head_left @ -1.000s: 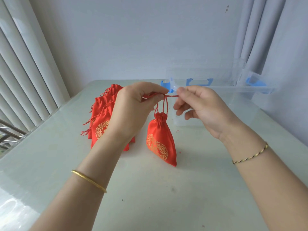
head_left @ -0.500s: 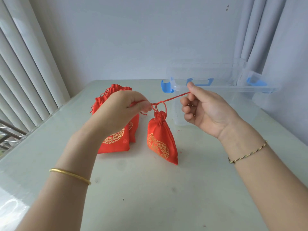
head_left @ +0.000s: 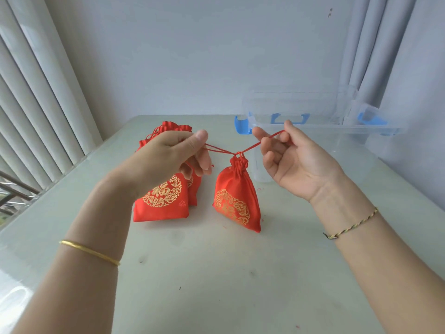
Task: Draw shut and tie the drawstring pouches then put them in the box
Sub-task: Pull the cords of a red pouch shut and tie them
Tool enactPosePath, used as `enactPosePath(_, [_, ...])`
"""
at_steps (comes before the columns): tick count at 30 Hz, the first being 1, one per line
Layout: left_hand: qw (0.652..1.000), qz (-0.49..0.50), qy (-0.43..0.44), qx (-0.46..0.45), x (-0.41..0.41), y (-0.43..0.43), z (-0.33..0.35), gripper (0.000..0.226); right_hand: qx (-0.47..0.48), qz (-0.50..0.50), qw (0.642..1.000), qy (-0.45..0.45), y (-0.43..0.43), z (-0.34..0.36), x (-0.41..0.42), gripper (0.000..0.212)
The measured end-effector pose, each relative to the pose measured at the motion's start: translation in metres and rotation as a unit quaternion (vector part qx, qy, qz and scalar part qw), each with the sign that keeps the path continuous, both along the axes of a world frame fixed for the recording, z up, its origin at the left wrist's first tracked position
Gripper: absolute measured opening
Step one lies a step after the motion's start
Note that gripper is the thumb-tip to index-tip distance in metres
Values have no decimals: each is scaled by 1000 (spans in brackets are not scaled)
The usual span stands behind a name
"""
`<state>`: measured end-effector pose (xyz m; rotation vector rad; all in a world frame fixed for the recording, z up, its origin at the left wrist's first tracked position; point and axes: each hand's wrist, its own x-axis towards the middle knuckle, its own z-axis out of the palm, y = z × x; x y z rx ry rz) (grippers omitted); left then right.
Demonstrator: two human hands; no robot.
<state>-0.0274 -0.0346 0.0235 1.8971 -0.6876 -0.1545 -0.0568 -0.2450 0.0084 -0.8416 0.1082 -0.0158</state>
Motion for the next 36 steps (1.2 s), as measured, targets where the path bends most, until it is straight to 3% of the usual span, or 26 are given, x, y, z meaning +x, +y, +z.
enactPosePath(2, [999,23,25,-21,4,0,-4,52,-15,-20,1000,9,0,0,0,40])
enactPosePath(7, [990,95,59,-82,12,4,-9,62,-163,-69,984,33,2,-9,3,37])
enactPosePath(10, [975,67,95,-190,12,-8,-10,56,-225,-76,971,34,7,-14,2,36])
enactPosePath(13, [944,1,154,-292,7,-20,-9,47,-208,-76,975,6,9,-7,-2,37])
enactPosePath(17, [977,-6,97,-189,0,-26,-10,16,-177,-69,978,-83,12,10,-11,37])
enactPosePath(24, [1000,-7,-11,-9,-16,-37,-1,13,-226,-65,957,-173,23,17,-20,33])
enactPosePath(30, [999,6,8,-36,-15,-41,-4,19,-282,-3,954,-102,16,12,-17,31])
enactPosePath(32, [999,6,20,-48,-13,-40,-4,25,-302,16,949,-89,16,9,-16,21])
enactPosePath(36, [997,20,32,-69,-14,-42,-4,15,-329,2,939,-99,17,6,-14,15])
